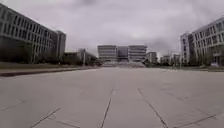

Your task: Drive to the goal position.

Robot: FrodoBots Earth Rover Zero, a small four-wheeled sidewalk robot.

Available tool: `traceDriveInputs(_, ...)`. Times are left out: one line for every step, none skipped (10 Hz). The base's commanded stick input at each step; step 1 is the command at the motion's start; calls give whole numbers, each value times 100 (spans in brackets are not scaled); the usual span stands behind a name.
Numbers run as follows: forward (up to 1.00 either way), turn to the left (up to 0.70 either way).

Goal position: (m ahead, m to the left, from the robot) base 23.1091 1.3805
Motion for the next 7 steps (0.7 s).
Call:
traceDriveInputs(100,0)
traceDriveInputs(100,0)
traceDriveInputs(100,0)
traceDriveInputs(100,0)
traceDriveInputs(100,0)
traceDriveInputs(100,0)
traceDriveInputs(100,0)
